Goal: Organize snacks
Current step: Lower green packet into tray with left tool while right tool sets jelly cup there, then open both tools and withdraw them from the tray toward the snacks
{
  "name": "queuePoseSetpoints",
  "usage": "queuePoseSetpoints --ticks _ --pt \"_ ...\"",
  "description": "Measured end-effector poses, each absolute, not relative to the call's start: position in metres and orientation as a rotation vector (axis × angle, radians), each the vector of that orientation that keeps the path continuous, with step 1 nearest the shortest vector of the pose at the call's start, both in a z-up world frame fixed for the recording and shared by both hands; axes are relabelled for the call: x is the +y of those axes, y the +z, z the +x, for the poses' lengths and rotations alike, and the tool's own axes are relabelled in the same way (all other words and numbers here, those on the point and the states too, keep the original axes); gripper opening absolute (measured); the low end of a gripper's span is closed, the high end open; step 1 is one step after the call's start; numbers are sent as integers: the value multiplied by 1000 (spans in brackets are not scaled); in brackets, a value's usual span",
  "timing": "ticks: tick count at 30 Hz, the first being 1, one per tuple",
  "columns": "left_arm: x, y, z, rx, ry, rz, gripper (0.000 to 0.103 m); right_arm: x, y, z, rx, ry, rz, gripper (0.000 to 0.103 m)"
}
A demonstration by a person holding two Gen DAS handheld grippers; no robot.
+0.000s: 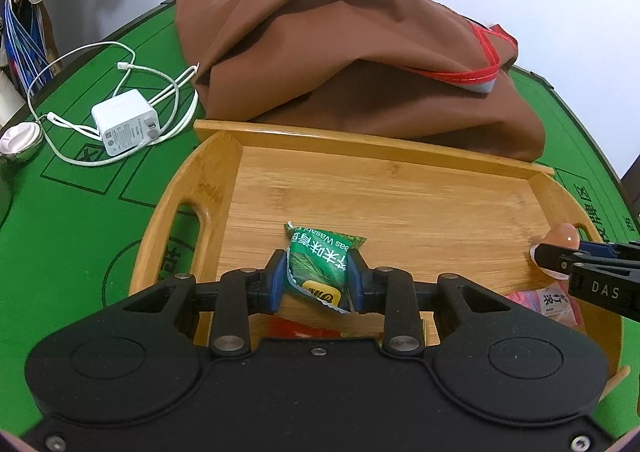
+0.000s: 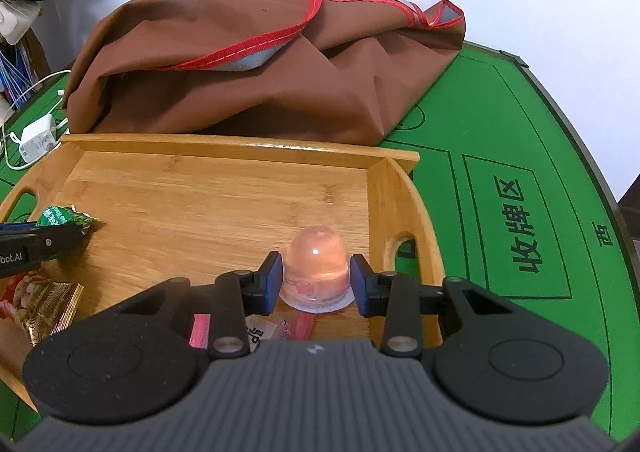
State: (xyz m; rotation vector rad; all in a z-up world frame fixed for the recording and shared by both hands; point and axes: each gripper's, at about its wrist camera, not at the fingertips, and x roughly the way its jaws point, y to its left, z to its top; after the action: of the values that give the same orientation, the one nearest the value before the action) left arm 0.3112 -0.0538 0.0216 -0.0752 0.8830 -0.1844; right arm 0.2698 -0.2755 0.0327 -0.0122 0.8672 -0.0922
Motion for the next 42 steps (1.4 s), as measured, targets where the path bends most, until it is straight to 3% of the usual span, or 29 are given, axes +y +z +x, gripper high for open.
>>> queuePoseSetpoints --ticks 12,13,15,17,20,23,28,30,42 --pt "-57 20 311 872 -186 -52 30 -276 28 271 862 -91 -11 41" --pt "-57 20 311 871 -186 -52 30 -276 28 270 862 -90 -10 42" --pt "-57 20 311 873 -185 -49 31 -276 29 270 859 -91 -7 56" --pt "-57 21 310 874 -180 -43 31 -276 31 268 848 -87 -7 56" --pt "-56 23 307 869 -180 -38 39 -275 36 264 834 -81 -15 57" --pt "-55 27 302 853 -178 -27 51 -274 43 259 815 -75 -20 65" --pt "-52 34 288 831 -197 0 80 -273 49 245 785 -58 -20 81" --pt "-50 39 280 816 -202 17 85 -271 51 237 775 -44 -22 85" --pt "-42 68 204 680 -272 84 95 -258 66 177 690 64 -13 96"
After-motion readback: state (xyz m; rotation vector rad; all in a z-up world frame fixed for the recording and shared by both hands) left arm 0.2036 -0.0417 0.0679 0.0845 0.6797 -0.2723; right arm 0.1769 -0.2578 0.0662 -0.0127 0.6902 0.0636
